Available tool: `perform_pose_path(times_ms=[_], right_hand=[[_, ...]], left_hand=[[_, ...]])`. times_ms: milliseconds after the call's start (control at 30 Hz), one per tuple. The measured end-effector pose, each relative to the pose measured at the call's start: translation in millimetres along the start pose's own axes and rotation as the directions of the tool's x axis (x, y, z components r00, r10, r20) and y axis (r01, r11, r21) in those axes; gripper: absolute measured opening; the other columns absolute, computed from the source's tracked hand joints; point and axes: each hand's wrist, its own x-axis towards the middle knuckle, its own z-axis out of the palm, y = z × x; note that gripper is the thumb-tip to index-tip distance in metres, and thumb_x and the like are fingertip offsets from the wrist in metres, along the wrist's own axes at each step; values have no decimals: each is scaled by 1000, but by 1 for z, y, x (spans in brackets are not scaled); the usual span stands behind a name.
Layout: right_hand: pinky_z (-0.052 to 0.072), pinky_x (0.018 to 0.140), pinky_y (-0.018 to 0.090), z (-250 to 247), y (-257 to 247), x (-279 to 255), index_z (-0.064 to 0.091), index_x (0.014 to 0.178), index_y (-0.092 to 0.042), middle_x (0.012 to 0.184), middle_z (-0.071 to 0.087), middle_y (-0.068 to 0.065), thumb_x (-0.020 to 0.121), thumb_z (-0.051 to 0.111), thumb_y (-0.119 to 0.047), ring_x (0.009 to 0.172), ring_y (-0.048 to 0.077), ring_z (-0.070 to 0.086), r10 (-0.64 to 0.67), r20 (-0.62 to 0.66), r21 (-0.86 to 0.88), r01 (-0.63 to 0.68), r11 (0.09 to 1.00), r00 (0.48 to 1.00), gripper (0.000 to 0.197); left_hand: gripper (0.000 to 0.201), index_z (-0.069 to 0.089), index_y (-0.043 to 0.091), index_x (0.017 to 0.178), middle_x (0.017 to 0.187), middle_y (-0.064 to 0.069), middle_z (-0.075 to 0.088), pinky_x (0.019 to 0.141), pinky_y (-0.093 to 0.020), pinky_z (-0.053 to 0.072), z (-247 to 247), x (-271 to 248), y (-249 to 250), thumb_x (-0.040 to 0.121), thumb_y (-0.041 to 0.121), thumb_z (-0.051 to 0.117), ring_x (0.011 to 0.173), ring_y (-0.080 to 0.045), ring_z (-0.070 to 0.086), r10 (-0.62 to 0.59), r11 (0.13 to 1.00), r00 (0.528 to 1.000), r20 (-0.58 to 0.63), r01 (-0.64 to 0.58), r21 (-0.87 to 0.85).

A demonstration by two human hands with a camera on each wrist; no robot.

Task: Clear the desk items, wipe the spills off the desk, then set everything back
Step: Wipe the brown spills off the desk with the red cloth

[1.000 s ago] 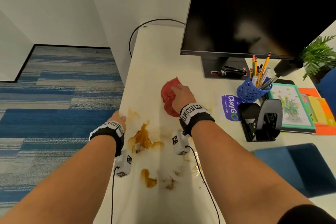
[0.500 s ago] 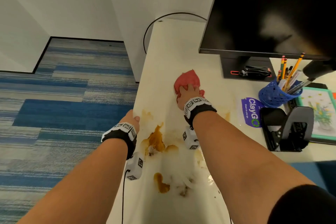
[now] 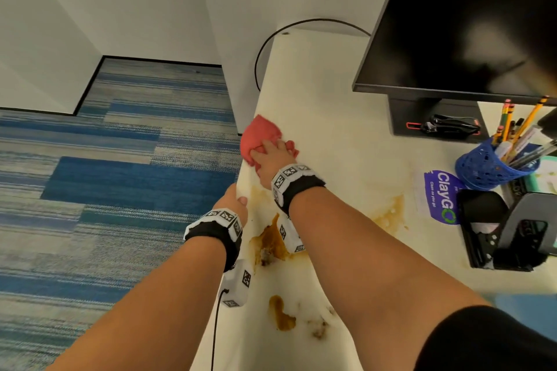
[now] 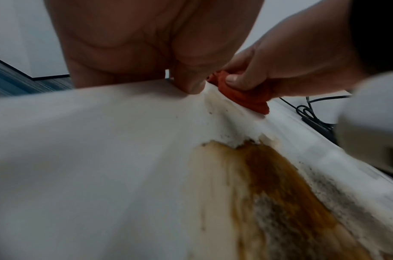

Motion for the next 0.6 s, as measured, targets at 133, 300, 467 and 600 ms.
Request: perform_pose_path(times_ms=[133,300,467,600], right_hand=[[17,117,53,12,11,-24,47,138,-27,156,18,6,91,52,-21,143,38,11,-51,-7,50,52,997,999,48],[21,116,48,11,44,-54,40,143,-20,155,18,8,89,53,-16,143,37,13,96,-23,104,-93,990,995,55],[27,112,50,7,94,-85,37,144,-19,155,19,8,91,49,-19,140,38,20,361,-27,137,-355,925,932,54],[26,111,57,0,135,-114,38,141,-20,152,22,8,91,48,-24,139,39,22,598,26,207,-589,781,801,51]], left_hand=[[44,29,20,145,132,-15,51,92,-38,40,-3,-2,2,101,25,34,118,-34,51,24,997,1000,18,-26,67],[41,34,17,142,136,-15,50,100,-40,39,-4,-7,6,101,24,34,123,-34,49,17,996,1000,-7,-16,91],[40,35,14,142,135,-18,49,99,-40,38,-1,-13,9,102,21,33,123,-35,48,2,996,999,-36,1,93],[39,38,11,141,132,-20,50,98,-42,39,4,-14,11,102,18,33,121,-36,49,-19,998,997,-75,24,60]])
